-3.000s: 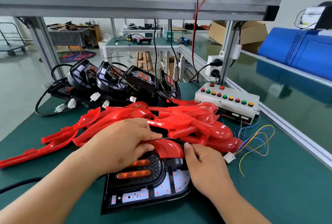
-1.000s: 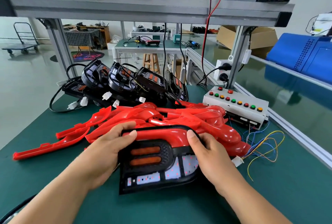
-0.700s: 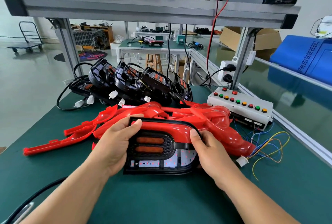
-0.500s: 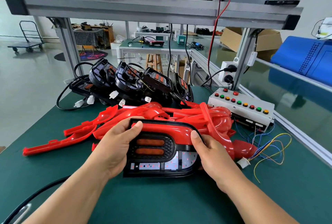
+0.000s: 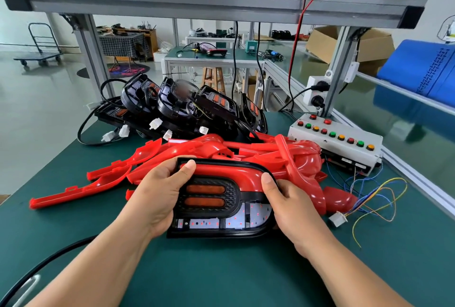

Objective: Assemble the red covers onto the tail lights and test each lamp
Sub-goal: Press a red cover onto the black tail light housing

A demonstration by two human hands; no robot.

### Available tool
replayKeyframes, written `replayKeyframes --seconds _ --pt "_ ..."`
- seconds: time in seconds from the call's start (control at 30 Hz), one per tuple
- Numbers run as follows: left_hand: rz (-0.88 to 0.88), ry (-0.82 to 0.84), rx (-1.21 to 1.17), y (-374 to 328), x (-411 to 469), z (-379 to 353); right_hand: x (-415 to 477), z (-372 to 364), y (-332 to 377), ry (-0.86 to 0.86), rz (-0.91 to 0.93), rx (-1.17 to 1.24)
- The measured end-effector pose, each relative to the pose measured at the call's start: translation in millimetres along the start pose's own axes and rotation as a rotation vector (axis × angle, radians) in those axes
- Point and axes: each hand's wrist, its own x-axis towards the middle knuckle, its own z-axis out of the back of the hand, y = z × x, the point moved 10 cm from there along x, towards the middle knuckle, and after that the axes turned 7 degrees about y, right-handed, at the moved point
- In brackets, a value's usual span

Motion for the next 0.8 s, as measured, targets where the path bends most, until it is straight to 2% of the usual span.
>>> replayKeyframes --seconds 0.13,0.23,0.33,0.47,0.57,0.63,0.7,0.8 --pt "-0.095 -0.102 0.057 -6.0 -2.6 5.4 -3.7 2.2 5.5 -0.045 0.053 -0.054" --pt "-0.22 -0.262 0.311 -16.1 -5.8 22.8 -9.3 6.0 14.6 -0.088 0.1 -0.135" --pt "-0.208 -0.334 0.552 -15.6 -7.1 35.5 -18.8 11.1 25.4 -0.146 0.143 -0.202" --pt "-0.198 -0.376 0.677 -19.8 -11.0 40.3 -34.0 30.8 45.5 -0.308 0.253 -0.54" --pt "-0.181 -0.382 0.762 -20.0 -16.8 41.4 -38.5 59.3 47.2 -0.401 0.24 -0.643" --pt "-0.168 -0.383 0.822 -21.5 -20.3 42.7 -34.4 72.5 32.9 -0.383 0.084 -0.7" --pt "-0.161 -0.375 0.847 -24.2 -21.7 42.4 -28.2 72.6 19.0 -0.294 -0.041 -0.808" --pt "-0.164 -0.347 0.832 -25.2 -20.6 40.0 -25.2 63.9 19.4 -0.211 -0.015 -0.834"
